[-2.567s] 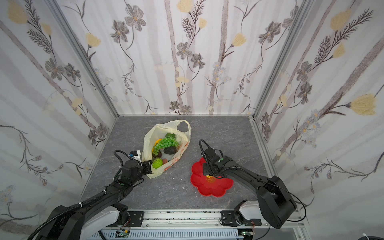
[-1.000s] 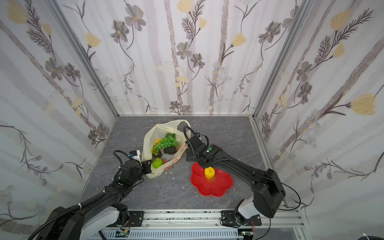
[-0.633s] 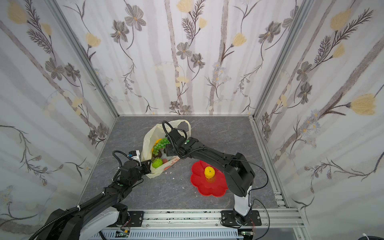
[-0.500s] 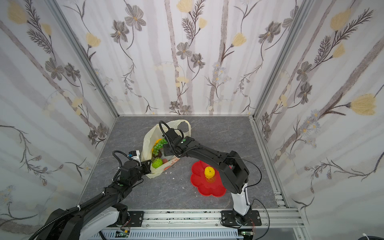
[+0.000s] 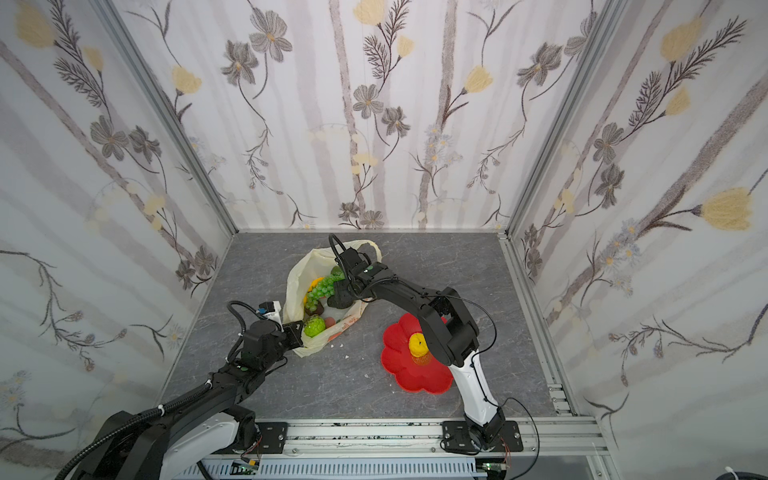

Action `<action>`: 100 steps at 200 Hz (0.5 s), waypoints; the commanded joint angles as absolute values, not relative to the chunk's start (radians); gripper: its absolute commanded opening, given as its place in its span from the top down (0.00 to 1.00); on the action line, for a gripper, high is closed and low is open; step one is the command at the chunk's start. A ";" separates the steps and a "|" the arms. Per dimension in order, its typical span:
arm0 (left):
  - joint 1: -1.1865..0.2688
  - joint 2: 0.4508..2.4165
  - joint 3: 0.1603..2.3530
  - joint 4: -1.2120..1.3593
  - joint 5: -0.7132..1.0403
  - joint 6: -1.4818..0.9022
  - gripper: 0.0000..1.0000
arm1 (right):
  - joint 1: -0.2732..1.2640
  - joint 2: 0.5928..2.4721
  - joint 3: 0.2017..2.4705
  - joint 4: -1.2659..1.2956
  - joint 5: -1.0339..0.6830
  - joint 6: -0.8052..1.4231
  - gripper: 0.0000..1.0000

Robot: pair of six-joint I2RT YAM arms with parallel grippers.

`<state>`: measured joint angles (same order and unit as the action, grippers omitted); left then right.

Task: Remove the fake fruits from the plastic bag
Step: 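Reach the right gripper into the bag and grasp the dark avocado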

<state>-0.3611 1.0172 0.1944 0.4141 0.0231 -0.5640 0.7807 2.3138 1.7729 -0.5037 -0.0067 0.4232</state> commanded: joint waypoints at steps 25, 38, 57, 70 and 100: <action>-0.362 0.997 0.193 0.437 0.018 -0.560 1.00 | 0.767 2.393 1.850 -0.492 -0.089 0.315 0.21; -0.360 0.994 0.192 0.436 0.018 -0.561 1.00 | 0.767 2.409 1.860 -0.495 -0.104 0.310 0.22; -0.361 0.996 0.193 0.436 0.020 -0.561 1.00 | 0.774 2.422 1.860 -0.502 -0.111 0.301 0.24; -0.360 0.996 0.193 0.437 0.020 -0.561 1.00 | 0.780 2.424 1.860 -0.516 -0.109 0.293 0.27; -0.361 0.992 0.192 0.437 0.024 -0.560 1.00 | 0.805 2.421 1.854 -0.565 -0.127 0.261 0.35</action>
